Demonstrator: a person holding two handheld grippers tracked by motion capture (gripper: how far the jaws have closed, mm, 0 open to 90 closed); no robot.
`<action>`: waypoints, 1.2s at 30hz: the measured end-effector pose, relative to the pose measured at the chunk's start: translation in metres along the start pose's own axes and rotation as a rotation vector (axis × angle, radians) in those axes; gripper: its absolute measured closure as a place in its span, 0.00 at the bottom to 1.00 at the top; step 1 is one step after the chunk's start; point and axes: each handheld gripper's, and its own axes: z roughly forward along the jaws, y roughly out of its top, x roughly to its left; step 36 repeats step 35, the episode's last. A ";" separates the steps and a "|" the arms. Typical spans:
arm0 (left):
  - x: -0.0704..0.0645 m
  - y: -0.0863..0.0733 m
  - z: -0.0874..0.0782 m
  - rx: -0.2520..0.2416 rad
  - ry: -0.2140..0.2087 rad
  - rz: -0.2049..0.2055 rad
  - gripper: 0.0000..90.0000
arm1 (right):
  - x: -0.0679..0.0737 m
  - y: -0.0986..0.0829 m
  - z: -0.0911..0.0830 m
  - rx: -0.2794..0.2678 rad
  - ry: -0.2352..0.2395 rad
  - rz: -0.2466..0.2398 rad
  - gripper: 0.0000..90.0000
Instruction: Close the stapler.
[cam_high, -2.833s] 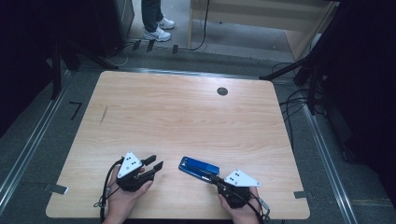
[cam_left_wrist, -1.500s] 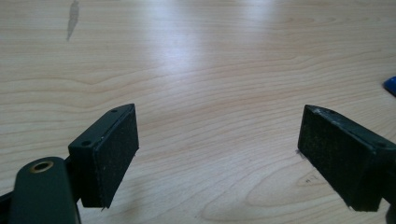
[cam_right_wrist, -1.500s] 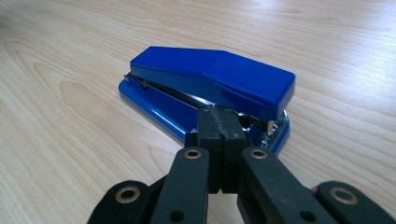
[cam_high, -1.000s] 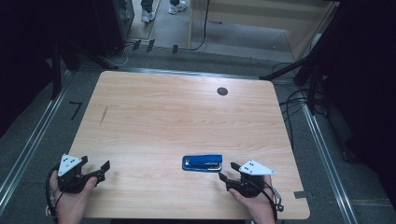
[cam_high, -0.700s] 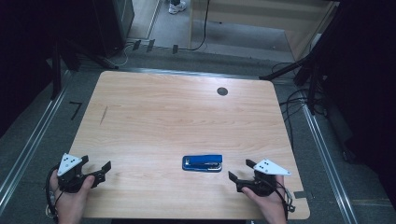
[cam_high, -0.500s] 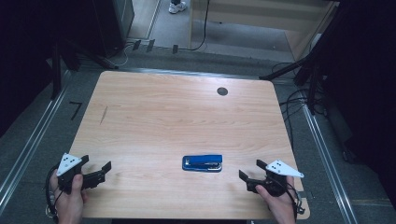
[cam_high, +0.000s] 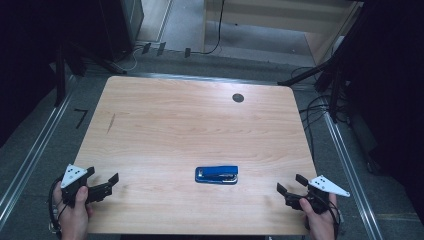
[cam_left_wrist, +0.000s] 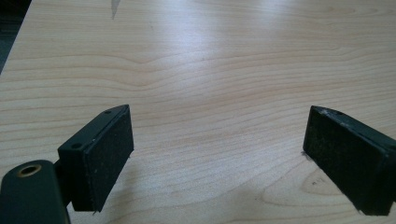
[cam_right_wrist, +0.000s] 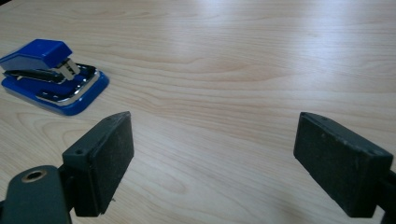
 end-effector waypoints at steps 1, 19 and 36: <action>0.000 0.000 0.000 -0.001 0.000 0.001 0.10 | -0.003 -0.002 -0.002 0.000 -0.006 0.007 0.14; -0.001 0.000 0.001 0.005 -0.010 0.019 0.05 | -0.044 -0.022 -0.031 -0.033 -0.082 0.090 0.14; -0.001 0.000 0.002 0.008 -0.014 0.015 0.01 | -0.048 -0.023 -0.035 -0.042 -0.118 0.102 0.14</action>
